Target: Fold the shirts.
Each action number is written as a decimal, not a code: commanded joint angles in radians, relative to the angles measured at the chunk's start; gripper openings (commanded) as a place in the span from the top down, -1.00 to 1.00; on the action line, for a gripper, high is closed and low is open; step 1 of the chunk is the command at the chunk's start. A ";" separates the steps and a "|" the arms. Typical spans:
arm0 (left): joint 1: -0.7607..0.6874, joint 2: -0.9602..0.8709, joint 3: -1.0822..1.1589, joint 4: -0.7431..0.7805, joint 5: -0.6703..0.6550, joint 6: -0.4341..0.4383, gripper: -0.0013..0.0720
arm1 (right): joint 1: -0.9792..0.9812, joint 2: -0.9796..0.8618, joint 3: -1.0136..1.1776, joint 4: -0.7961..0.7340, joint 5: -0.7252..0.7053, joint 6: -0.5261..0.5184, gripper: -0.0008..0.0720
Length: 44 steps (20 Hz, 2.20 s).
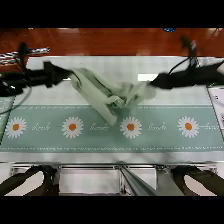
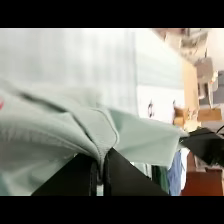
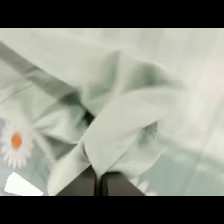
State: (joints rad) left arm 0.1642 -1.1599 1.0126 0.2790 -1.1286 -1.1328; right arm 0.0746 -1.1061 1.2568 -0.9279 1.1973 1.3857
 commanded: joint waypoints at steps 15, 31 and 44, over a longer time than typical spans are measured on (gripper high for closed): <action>0.212 0.535 0.541 0.641 -0.203 -0.198 0.92 | -0.061 0.494 0.621 -0.789 0.445 0.245 0.92; -0.067 0.327 -0.272 0.771 0.104 -0.387 0.92 | -0.061 0.268 -0.165 -0.658 0.046 0.262 0.93; -0.067 -0.467 0.188 0.539 0.358 -0.315 0.92 | -0.062 -0.599 0.365 -0.576 -0.162 0.350 0.92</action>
State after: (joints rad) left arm 0.0975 -1.5063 1.0901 0.8337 -0.7570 -1.4544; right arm 0.0132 -1.5784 1.5108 -1.5208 1.0542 1.6905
